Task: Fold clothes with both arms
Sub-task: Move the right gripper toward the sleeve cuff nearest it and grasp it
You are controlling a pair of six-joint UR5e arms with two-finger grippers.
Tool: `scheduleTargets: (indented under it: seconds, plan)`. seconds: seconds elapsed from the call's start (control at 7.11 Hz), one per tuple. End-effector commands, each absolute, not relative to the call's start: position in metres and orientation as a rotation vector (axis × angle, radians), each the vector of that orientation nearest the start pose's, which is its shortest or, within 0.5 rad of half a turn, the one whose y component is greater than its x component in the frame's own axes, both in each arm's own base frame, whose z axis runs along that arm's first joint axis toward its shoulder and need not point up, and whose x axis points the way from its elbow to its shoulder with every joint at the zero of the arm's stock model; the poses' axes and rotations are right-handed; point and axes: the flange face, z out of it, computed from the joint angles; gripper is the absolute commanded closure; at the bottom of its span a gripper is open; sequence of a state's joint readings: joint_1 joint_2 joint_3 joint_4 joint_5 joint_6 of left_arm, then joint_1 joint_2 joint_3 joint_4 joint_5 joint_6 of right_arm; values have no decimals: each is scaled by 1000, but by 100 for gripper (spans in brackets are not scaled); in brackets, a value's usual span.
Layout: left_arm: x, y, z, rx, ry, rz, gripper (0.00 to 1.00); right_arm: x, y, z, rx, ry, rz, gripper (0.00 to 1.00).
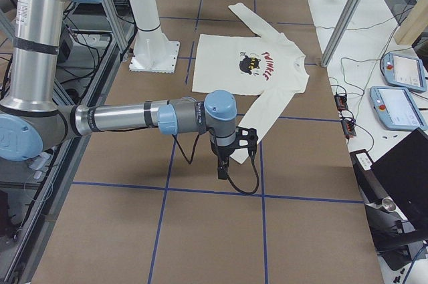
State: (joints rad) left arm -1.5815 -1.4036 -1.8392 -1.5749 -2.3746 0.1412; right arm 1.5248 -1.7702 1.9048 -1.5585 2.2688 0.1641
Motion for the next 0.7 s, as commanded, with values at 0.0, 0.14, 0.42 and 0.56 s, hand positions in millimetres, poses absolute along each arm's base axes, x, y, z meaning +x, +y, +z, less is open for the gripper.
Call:
scheduleTargets:
  seconds: [0.0,0.14,0.42,0.56]
  plan:
    - [-66,-427,596,184,790,178,0,50,-417,583,74,-716,58,0]
    - [-66,-429,594,228,786,193,0,49,-417,575,85,-730,52,0]
    - [-66,-429,591,243,777,205,0,40,-417,562,83,-833,36,0]
    - [-66,-431,589,279,782,221,0,38,-432,536,176,-851,-3,0]
